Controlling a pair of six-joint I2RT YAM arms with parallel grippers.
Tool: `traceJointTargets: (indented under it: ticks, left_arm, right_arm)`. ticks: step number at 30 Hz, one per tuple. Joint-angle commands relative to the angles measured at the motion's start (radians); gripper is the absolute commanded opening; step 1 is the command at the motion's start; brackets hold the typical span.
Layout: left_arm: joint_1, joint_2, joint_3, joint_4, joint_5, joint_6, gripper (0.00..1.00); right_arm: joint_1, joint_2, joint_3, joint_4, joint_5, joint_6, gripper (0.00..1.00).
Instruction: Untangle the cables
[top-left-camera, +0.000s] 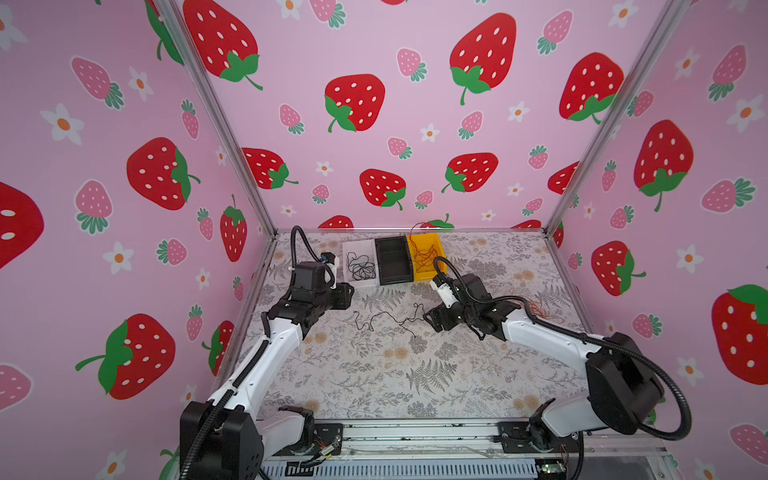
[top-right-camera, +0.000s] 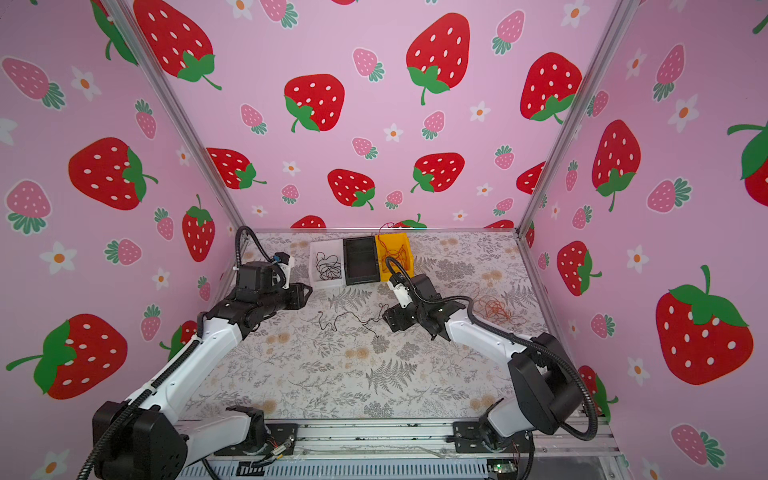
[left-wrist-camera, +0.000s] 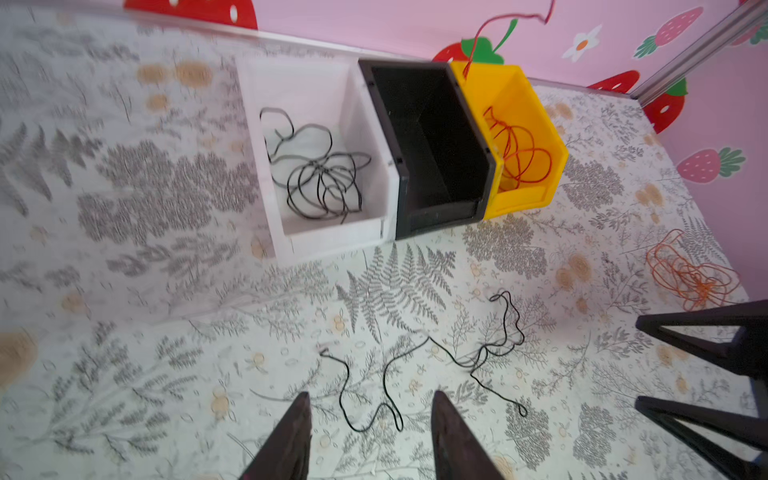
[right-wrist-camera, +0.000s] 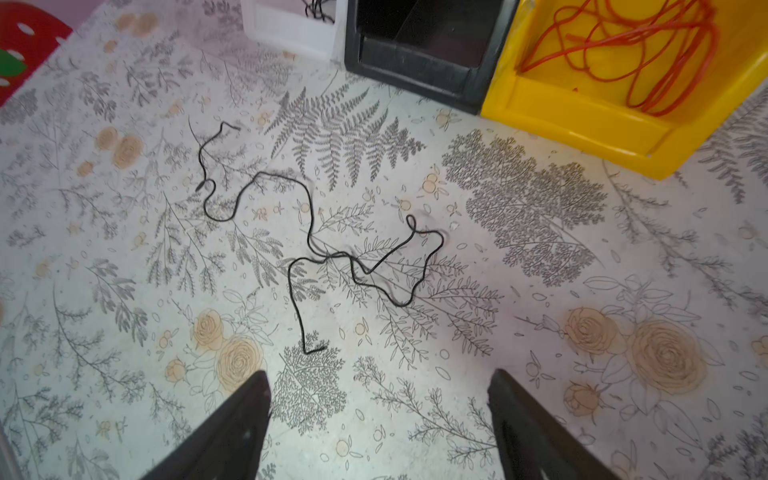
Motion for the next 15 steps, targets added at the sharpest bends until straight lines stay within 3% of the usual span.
traceJointTargets:
  ticks: [1, 8, 15]
  left_arm:
    - [-0.008, 0.041, -0.018, -0.043, -0.022, -0.171, 0.49]
    - [-0.011, 0.263, 0.069, -0.101, 0.006, -0.279, 0.53]
    - [-0.011, 0.369, 0.091, -0.086, 0.017, -0.365, 0.59]
  right_arm:
    - [0.044, 0.035, 0.029, -0.076, -0.013, -0.007, 0.81]
    - [0.093, 0.176, 0.123, -0.147, -0.038, -0.066, 0.58]
    - [0.135, 0.29, 0.213, -0.205, -0.015, -0.102, 0.59]
